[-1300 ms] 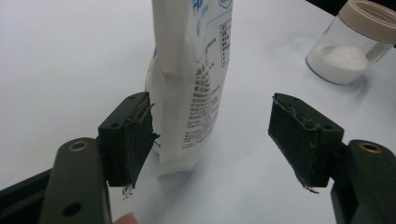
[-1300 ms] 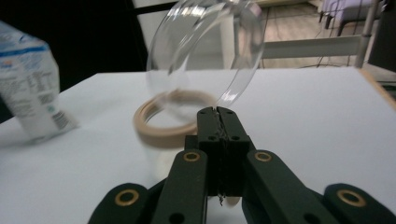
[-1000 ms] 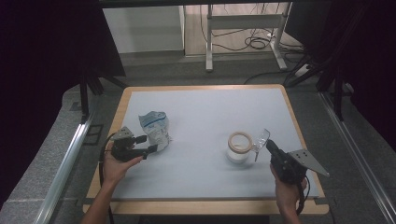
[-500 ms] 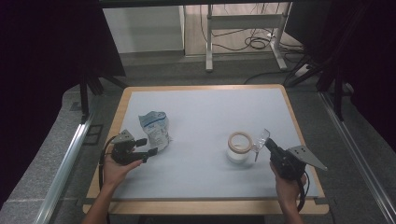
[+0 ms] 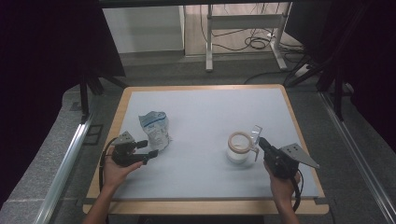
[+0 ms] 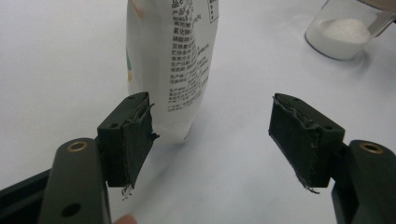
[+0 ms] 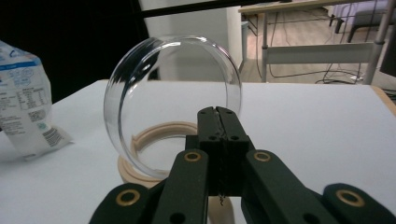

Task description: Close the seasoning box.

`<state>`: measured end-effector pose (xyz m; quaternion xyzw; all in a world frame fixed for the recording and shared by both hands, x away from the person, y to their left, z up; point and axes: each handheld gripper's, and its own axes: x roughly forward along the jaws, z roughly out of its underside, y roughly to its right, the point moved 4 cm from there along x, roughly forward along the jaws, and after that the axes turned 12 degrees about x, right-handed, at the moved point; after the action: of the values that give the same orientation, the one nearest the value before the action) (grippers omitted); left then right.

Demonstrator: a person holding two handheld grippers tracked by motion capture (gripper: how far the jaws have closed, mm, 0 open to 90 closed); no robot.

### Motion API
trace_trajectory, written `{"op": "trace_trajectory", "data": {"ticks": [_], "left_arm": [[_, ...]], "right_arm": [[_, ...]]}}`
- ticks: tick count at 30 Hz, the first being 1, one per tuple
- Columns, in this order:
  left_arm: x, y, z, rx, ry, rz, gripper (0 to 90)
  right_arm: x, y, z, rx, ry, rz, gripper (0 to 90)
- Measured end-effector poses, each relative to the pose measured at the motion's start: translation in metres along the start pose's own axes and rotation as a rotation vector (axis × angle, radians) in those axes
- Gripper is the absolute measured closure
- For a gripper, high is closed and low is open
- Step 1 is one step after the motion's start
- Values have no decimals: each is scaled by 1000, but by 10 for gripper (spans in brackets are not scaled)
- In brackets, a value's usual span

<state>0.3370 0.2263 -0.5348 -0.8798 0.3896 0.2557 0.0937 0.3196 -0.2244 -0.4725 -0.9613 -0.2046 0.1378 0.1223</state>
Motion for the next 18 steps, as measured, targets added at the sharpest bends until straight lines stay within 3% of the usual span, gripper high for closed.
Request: {"op": "trace_trajectory", "data": {"ticks": [11,18], "left_arm": [[1,-1,2,-7,-4,4,301],[2,1,3,-6,-8,9,302]], "right_arm": [[35,-31,10,-69,-126,-130,899],[37,-33,9,-77,-147,-147,899]]}}
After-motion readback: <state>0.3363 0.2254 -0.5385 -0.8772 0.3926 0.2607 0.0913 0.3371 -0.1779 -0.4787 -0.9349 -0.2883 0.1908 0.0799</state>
